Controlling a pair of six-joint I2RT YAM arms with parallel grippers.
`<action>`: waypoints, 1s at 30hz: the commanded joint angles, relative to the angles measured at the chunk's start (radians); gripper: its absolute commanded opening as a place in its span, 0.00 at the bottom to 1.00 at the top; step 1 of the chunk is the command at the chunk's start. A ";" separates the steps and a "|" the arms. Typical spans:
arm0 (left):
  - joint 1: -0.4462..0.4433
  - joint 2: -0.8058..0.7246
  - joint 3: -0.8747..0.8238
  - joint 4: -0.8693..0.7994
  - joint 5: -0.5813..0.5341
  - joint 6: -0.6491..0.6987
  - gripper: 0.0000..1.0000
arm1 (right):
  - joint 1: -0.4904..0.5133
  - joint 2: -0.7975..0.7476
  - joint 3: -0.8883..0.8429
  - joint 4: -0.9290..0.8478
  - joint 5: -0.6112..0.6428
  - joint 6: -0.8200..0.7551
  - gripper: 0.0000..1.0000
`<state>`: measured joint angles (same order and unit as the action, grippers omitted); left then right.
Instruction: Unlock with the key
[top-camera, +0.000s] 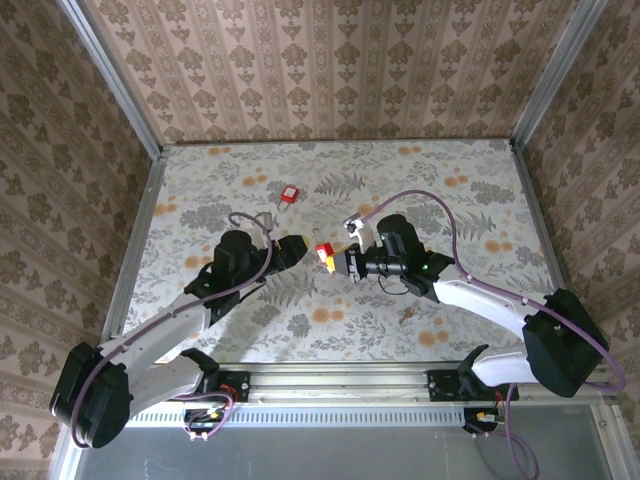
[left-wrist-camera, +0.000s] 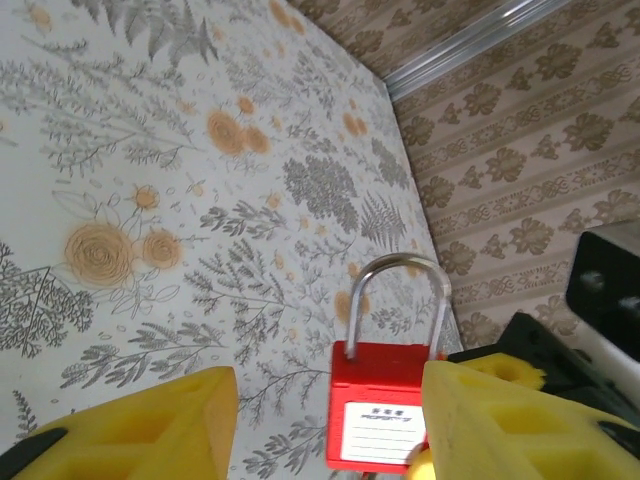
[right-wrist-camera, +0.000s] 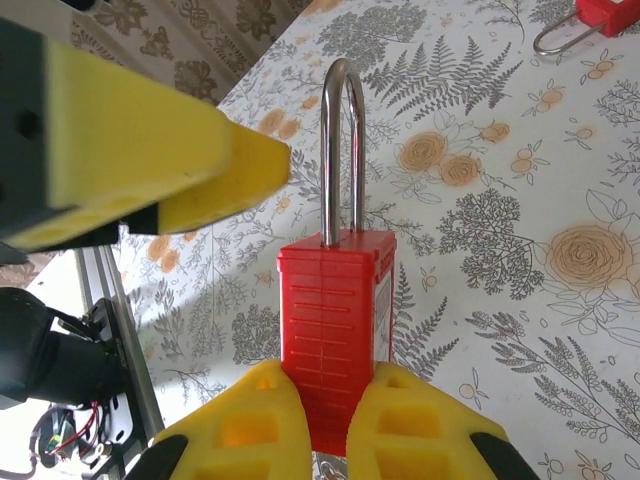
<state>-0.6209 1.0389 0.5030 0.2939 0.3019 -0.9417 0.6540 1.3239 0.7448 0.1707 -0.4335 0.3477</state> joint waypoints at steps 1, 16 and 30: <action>0.017 0.037 -0.028 0.131 0.051 0.012 0.50 | -0.004 -0.014 0.014 0.038 -0.049 0.018 0.00; 0.046 0.229 -0.040 0.349 0.116 0.011 0.51 | -0.002 0.015 0.013 0.076 -0.126 0.066 0.00; 0.084 0.265 0.025 0.315 0.038 0.087 0.53 | -0.001 0.012 -0.010 0.082 -0.190 0.101 0.00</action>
<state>-0.5499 1.3285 0.4953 0.6418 0.4290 -0.9073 0.6464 1.3579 0.7444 0.1986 -0.5270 0.4458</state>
